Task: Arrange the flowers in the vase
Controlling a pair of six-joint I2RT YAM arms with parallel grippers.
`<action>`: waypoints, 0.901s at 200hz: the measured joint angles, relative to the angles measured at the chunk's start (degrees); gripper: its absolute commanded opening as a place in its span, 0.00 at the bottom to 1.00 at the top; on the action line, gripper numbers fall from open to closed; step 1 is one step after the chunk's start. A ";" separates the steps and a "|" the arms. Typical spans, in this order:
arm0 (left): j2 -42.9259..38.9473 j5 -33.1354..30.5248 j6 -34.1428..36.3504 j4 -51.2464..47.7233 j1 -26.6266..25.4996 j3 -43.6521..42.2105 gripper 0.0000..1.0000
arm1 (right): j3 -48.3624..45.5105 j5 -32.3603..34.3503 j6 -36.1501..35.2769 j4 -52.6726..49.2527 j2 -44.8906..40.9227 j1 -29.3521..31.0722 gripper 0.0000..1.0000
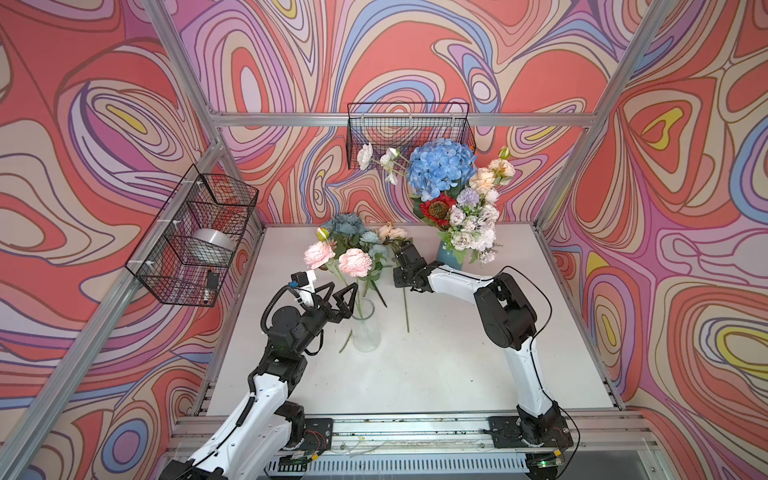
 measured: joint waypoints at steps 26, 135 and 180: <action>-0.07 0.00 0.00 -0.02 0.00 0.09 1.00 | 1.05 -0.09 -0.13 -0.28 1.33 0.00 0.16; -4.13 -5.38 -0.44 -4.61 0.00 0.09 1.00 | -8.76 -1.40 -1.86 2.05 -6.64 -0.22 0.00; -4.90 -7.89 -1.95 -5.60 -0.02 0.09 1.00 | -19.71 -7.08 -2.01 9.09 -20.57 -0.26 0.00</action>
